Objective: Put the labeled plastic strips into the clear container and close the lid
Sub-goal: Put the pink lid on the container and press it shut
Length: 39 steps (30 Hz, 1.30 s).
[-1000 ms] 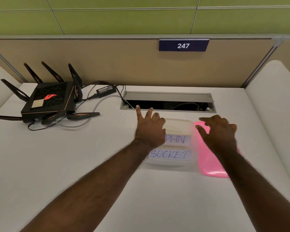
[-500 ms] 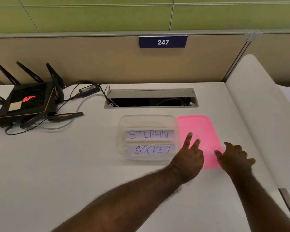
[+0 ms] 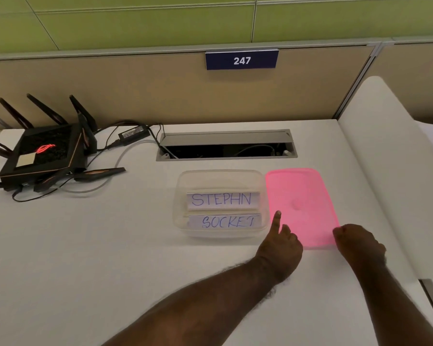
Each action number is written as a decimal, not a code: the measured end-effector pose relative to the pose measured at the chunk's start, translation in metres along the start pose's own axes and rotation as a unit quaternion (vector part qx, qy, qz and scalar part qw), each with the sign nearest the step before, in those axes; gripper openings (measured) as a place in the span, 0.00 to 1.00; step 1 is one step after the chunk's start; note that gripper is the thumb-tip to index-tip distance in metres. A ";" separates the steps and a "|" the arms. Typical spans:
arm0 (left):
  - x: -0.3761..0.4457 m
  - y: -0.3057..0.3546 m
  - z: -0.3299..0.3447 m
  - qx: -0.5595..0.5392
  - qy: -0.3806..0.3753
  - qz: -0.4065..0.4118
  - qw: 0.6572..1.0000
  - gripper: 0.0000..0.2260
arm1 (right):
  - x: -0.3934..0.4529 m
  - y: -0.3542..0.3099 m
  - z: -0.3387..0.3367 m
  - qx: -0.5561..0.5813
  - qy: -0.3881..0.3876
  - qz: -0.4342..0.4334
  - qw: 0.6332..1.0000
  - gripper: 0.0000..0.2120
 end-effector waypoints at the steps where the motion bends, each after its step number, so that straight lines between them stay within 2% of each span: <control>1: 0.002 -0.001 -0.001 -0.012 0.021 -0.003 1.000 0.09 | 0.000 0.001 -0.008 0.027 -0.004 0.003 1.000 0.11; 3: 0.006 -0.007 -0.005 -0.047 0.072 -0.004 0.996 0.09 | 0.000 0.004 -0.028 0.112 -0.018 -0.027 0.993 0.13; 6: 0.011 -0.014 -0.019 -0.115 0.152 0.008 0.982 0.11 | -0.008 0.004 -0.064 0.277 -0.034 -0.066 0.958 0.11; 8: 0.012 -0.017 -0.028 -0.182 0.204 0.003 0.962 0.13 | -0.012 -0.001 -0.086 0.337 -0.020 -0.079 0.938 0.10; 10: 0.010 -0.022 -0.040 -0.253 0.235 -0.006 0.938 0.16 | -0.017 -0.007 -0.102 0.395 -0.016 -0.110 0.912 0.14; 12: 0.006 -0.028 -0.052 -0.297 0.270 -0.033 0.915 0.16 | -0.022 -0.014 -0.111 0.442 -0.030 -0.141 0.885 0.18; 14: -0.002 -0.040 -0.062 -0.337 0.304 -0.075 0.888 0.15 | -0.022 -0.022 -0.108 0.454 -0.034 -0.166 0.875 0.17; 16: -0.013 -0.056 -0.069 -0.395 0.329 -0.102 0.851 0.13 | -0.015 -0.033 -0.096 0.436 -0.010 -0.165 0.885 0.17; 18: -0.029 -0.073 -0.072 -0.462 0.351 -0.117 0.806 0.11 | -0.006 -0.043 -0.082 0.401 0.009 -0.140 0.905 0.25; 20: -0.046 -0.091 -0.070 -0.569 0.350 -0.136 0.732 0.10 | -0.002 -0.055 -0.071 0.376 0.008 -0.120 0.919 0.31; 22: -0.065 -0.109 -0.062 -0.675 0.319 -0.163 0.646 0.11 | -0.003 -0.066 -0.061 0.340 0.019 -0.118 0.933 0.32; 24: -0.087 -0.125 -0.049 -0.736 0.289 -0.184 0.584 0.12 | -0.009 -0.080 -0.053 0.297 0.020 -0.117 0.947 0.33; 28: -0.133 -0.151 -0.021 -0.757 0.281 -0.250 0.534 0.12 | -0.030 -0.111 -0.034 0.279 -0.022 -0.164 0.946 0.32; 30: -0.151 -0.160 -0.003 -0.743 0.284 -0.309 0.522 0.14 | -0.041 -0.124 -0.025 0.282 -0.031 -0.177 0.942 0.31; 32: -0.162 -0.167 0.014 -0.699 0.296 -0.375 0.533 0.15 | -0.050 -0.136 -0.015 0.266 -0.035 -0.188 0.945 0.30; 35: -0.172 -0.172 0.032 -0.595 0.305 -0.455 0.588 0.13 | -0.058 -0.152 -0.003 0.241 -0.051 -0.189 0.951 0.28; 37: -0.173 -0.174 0.037 -0.530 0.294 -0.482 0.633 0.11 | -0.061 -0.159 -0.001 0.233 -0.061 -0.180 0.954 0.29; 39: -0.173 -0.176 0.036 -0.490 0.287 -0.493 0.659 0.11 | -0.060 -0.163 -0.001 0.221 -0.068 -0.172 0.958 0.30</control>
Point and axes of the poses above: each hand's wrist, its own x-axis towards the middle knuckle, its own z-axis out of the palm, y = z × x, the point moved 2 cm from there along x, towards the middle knuckle, and after that the axes turned 7 degrees about z, right-handed, at the moved point
